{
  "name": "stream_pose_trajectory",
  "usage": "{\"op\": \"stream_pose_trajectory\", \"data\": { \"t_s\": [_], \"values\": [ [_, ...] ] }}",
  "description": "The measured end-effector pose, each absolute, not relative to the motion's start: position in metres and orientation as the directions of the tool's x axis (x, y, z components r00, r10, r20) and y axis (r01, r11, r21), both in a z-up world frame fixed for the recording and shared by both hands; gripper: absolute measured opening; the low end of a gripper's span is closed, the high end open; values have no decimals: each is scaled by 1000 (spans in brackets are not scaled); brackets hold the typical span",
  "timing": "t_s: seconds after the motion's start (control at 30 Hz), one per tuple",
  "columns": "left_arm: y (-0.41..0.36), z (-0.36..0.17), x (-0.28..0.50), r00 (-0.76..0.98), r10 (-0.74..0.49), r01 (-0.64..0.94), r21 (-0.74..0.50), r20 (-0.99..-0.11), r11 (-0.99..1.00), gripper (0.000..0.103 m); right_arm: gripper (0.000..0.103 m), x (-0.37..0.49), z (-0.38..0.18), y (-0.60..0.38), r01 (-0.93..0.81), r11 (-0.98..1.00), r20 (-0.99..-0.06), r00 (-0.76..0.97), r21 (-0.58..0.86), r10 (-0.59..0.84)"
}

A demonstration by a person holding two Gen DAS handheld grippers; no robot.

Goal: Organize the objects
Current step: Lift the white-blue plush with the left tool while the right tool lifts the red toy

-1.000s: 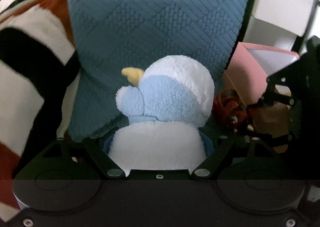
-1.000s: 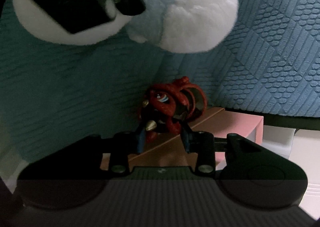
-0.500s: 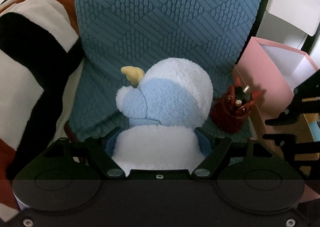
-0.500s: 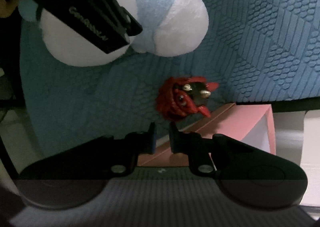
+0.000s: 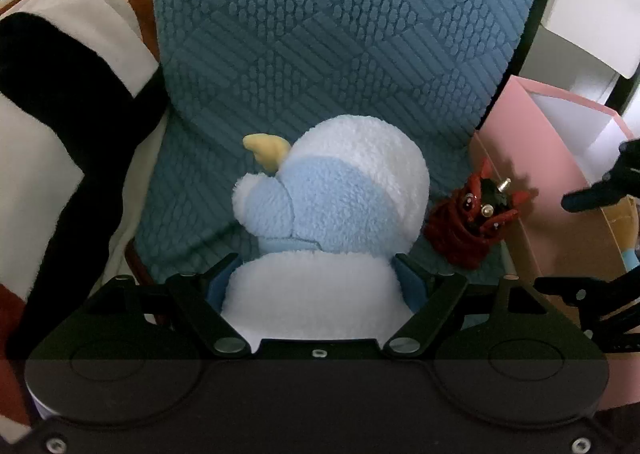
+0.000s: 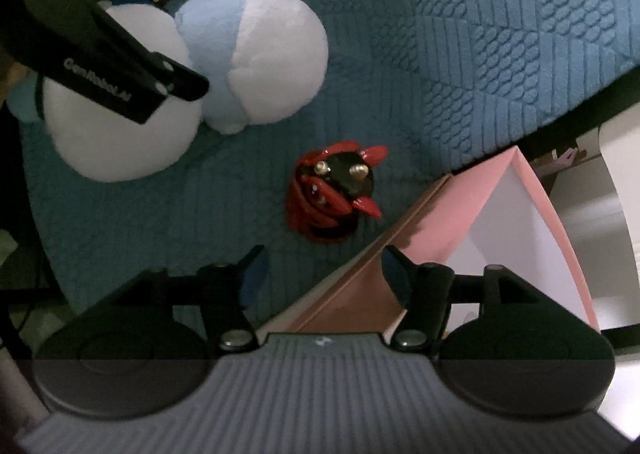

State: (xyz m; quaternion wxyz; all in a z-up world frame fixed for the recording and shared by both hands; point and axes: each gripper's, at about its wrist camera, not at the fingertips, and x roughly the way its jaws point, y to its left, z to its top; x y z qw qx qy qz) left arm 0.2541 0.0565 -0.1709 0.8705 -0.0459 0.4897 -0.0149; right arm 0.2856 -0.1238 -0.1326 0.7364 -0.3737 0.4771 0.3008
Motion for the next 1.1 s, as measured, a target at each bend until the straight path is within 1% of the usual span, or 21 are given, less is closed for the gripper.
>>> {"op": "stream_pose_trajectory", "data": {
  "t_s": [0.17,0.3,0.5,0.7,0.73,0.77,0.8,0.83,0.9,0.93,0.97,1.0,1.1],
  "values": [
    [60,-170,255,525,-80,-33,-115,-847,993,76,65,283,-139,-124,-810,537,-937,336,-234,98],
    [60,-170,254,529,-82,-37,-120,-845,992,76,65,282,-145,-117,-812,508,-923,376,-289,76],
    [63,-169,254,530,-90,-47,-135,-843,990,75,65,315,-147,-109,-727,628,-908,413,-277,77],
    [65,-168,254,530,-99,-54,-151,-842,987,75,64,342,-167,-95,-701,674,-937,347,-233,37],
    [66,-168,254,529,-101,-56,-154,-843,986,75,63,344,-168,-94,-695,687,-942,333,-212,46],
    [67,-168,255,528,-104,-57,-158,-843,986,75,58,347,-170,-93,-684,703,-947,318,-194,48],
    [67,-168,255,526,-107,-57,-160,-844,986,75,58,348,-171,-93,-680,715,-953,296,-164,63],
    [67,-168,255,521,-109,-53,-160,-847,986,75,57,347,-171,-92,-673,721,-952,300,-165,62],
    [65,-168,256,509,-114,-32,-151,-853,988,76,56,343,-170,-88,-685,707,-950,307,-177,60],
    [66,-168,256,506,-118,-32,-155,-854,987,77,50,342,-169,-87,-690,702,-950,307,-179,60],
    [66,-169,257,501,-118,-40,-159,-857,986,80,47,340,-166,-86,-692,701,-949,309,-174,69],
    [68,-170,258,492,-118,-48,-162,-863,986,85,47,339,-163,-85,-695,700,-950,304,-166,77],
    [69,-177,262,455,-131,-53,-174,-881,983,93,47,333,-157,-80,-718,674,-947,309,-172,87]
  ]
}}
